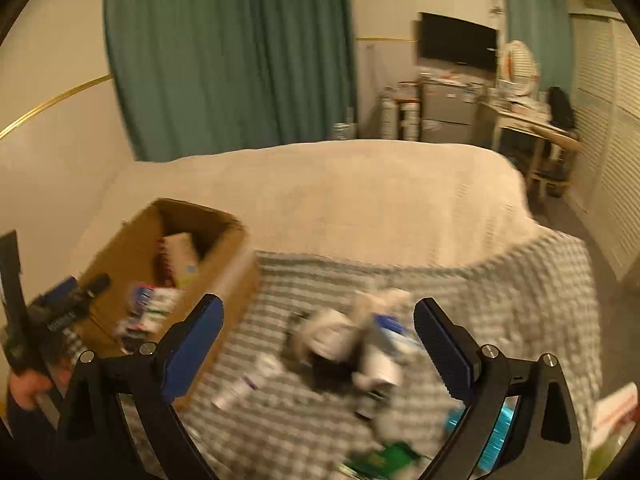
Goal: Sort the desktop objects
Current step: 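Grasp the green medicine sachet with left tool while right tool grasps the teal blister pack, then carry the sachet and blister pack into the cardboard box and release both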
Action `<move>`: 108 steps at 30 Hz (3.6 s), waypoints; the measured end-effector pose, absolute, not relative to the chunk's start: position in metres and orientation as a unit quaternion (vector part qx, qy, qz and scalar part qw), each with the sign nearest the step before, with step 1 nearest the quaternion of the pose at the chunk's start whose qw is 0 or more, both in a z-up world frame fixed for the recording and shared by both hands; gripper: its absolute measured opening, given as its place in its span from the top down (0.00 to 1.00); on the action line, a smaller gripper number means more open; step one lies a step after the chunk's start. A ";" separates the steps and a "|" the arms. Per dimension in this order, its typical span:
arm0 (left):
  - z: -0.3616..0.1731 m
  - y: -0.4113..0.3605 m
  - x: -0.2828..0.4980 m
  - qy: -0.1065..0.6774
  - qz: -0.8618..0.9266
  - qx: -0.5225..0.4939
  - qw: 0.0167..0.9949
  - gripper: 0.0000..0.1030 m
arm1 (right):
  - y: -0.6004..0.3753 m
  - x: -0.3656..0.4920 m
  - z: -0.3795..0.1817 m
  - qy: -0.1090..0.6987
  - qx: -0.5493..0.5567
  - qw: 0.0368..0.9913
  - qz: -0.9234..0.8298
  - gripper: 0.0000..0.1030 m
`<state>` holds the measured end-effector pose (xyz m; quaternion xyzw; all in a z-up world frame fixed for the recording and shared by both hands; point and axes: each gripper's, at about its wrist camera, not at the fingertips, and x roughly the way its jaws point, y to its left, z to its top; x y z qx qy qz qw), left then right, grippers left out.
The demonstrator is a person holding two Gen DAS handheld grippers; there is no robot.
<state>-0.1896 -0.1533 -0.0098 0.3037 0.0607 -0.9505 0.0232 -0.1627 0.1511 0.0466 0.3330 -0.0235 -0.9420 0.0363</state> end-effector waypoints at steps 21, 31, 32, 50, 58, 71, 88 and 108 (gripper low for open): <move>-0.100 0.105 -0.140 -0.020 -0.898 0.405 -0.170 0.00 | 0.291 -0.091 -0.051 0.022 0.399 -0.018 -0.917 0.06; -0.129 0.147 -0.154 -0.080 -0.889 0.423 -0.158 0.00 | 0.297 -0.119 -0.078 0.129 0.433 0.054 -0.890 0.06; -0.132 0.148 -0.156 -0.084 -0.887 0.425 -0.160 0.00 | 0.295 -0.124 -0.082 0.148 0.436 0.062 -0.886 0.06; -0.141 0.158 -0.151 -0.123 -0.873 0.423 -0.210 0.58 | 0.274 -0.145 -0.127 0.221 0.483 0.090 -0.842 0.31; -0.125 0.140 -0.142 -0.094 -0.876 0.421 -0.217 0.65 | 0.273 -0.132 -0.103 0.199 0.469 0.067 -0.858 0.32; -0.058 0.080 -0.131 -0.021 -0.908 0.368 -0.198 0.65 | 0.252 -0.103 -0.031 0.165 0.436 0.060 -0.882 0.32; 0.023 -0.073 -0.158 0.045 -0.953 0.285 -0.087 0.65 | 0.127 -0.123 0.058 0.073 0.338 0.183 -0.920 0.32; -0.055 -0.228 -0.238 0.095 -0.935 0.342 0.003 0.65 | -0.038 -0.276 0.007 -0.031 0.358 0.256 -0.897 0.32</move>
